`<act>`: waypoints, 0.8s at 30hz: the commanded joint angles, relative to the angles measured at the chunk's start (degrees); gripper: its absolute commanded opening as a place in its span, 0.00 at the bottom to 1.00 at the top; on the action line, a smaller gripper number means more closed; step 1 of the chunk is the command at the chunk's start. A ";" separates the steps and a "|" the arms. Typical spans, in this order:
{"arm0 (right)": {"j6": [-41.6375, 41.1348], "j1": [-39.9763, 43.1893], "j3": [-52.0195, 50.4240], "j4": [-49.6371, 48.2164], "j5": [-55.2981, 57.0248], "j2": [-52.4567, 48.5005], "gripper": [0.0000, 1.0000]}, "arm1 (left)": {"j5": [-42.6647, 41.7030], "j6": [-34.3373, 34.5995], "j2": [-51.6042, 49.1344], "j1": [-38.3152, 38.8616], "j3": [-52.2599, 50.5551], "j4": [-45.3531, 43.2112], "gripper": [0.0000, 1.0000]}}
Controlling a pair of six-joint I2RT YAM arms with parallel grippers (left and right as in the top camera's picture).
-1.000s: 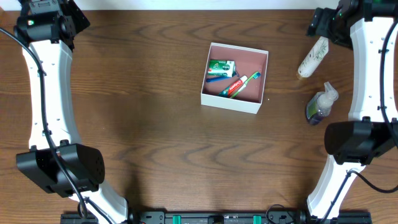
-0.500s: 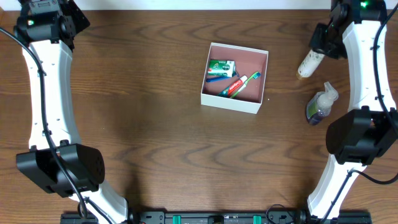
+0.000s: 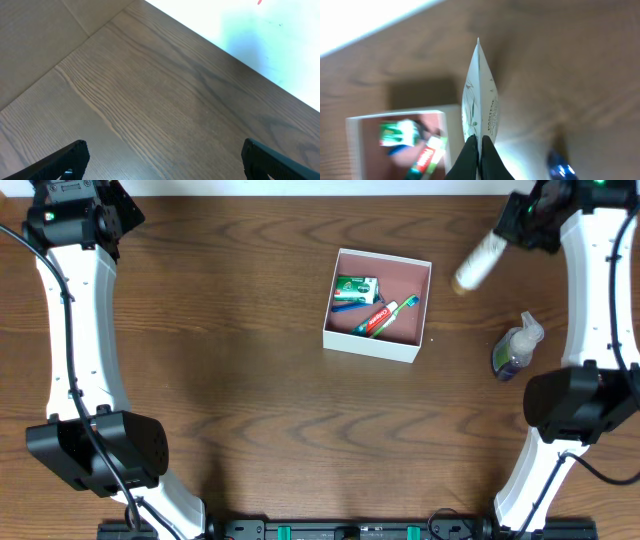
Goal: Pack container
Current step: 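Carry the lotion tube over the box and lower it in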
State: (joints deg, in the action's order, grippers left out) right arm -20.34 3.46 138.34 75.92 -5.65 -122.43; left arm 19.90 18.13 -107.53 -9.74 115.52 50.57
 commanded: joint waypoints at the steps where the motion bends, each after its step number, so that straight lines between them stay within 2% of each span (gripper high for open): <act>1: 1.11 -1.40 7.91 0.57 -3.91 2.49 0.01 | 0.94 -0.31 0.13 -0.11 -0.28 -0.04 0.98; 7: 1.33 -4.68 15.41 1.20 -10.45 2.89 0.01 | 0.94 -0.31 0.15 -0.11 -0.28 -0.04 0.98; 16: 2.38 -12.59 15.82 0.74 -11.13 2.86 0.01 | 0.94 -0.31 0.15 -0.11 -0.28 -0.04 0.98; 24: 3.72 -16.35 14.80 0.81 -10.88 2.19 0.01 | 0.94 -0.31 0.15 -0.11 -0.28 -0.04 0.98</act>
State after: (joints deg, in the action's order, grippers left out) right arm -18.20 -12.01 152.62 77.30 -15.70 -121.58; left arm 19.90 18.13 -107.53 -9.74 115.52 50.57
